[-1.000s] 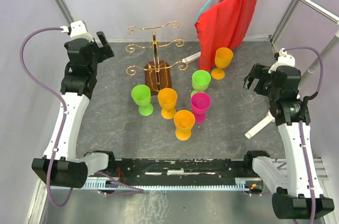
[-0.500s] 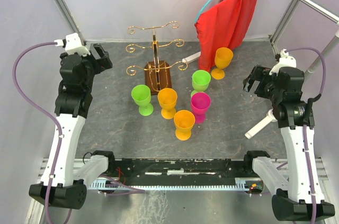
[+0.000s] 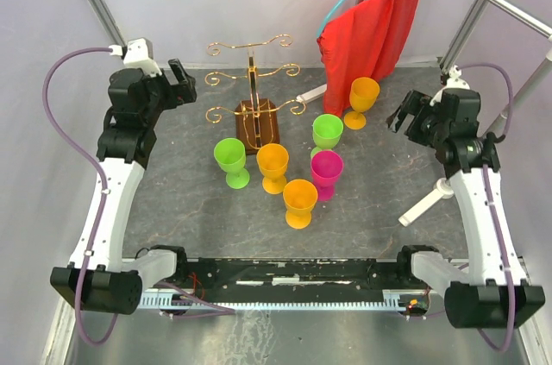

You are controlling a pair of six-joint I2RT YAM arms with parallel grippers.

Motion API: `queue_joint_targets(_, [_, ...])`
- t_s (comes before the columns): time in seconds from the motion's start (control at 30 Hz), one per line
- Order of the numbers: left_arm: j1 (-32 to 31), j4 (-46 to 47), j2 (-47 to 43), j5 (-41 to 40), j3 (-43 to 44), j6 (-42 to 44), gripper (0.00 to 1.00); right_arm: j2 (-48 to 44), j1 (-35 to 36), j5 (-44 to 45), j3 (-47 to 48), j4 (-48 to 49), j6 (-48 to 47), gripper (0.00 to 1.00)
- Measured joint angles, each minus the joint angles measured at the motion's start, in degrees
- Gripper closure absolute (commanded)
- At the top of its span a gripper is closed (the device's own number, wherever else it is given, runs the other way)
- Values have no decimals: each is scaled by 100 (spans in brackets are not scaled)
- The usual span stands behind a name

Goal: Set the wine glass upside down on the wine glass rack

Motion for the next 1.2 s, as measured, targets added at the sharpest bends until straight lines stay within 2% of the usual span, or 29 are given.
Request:
queue_joint_targets(0.37, [0, 461, -79, 70, 15, -57, 1, 1720, 0, 17, 345, 1467, 490, 11])
queue_joint_targets(0.63, [0, 966, -509, -26, -315, -59, 1, 3091, 9, 155, 1088, 2072, 542, 13])
queue_joint_targets(0.9, [0, 1366, -516, -103, -588, -63, 1, 3755, 48, 162, 1130, 2470, 599, 24])
queue_joint_targets(0.97, [0, 1425, -498, -101, -627, -63, 1, 3877, 61, 149, 1130, 2511, 601, 31])
queue_joint_targets(1.07, [0, 1495, -455, -98, -660, -63, 1, 3991, 87, 107, 1130, 2564, 595, 54])
queue_joint_targets(1.2, [0, 1554, -376, -101, -713, -63, 1, 4129, 122, -9, 1191, 2533, 535, 78])
